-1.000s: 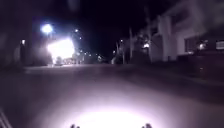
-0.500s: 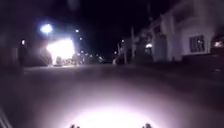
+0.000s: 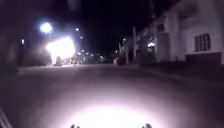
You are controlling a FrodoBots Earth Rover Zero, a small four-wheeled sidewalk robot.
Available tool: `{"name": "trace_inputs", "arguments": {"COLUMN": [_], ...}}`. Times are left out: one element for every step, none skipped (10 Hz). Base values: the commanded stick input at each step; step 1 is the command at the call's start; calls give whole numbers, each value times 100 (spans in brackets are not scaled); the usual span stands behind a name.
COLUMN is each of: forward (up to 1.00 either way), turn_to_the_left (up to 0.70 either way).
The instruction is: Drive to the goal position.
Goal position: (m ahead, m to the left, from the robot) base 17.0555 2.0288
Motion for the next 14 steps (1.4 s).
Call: {"name": "trace_inputs", "arguments": {"forward": [85,85,85,85,85,85,85,85,85,85,85,85,85,85], "turn_to_the_left": [0,0,0,0,0,0,0,0,0,0,0,0,0,0]}}
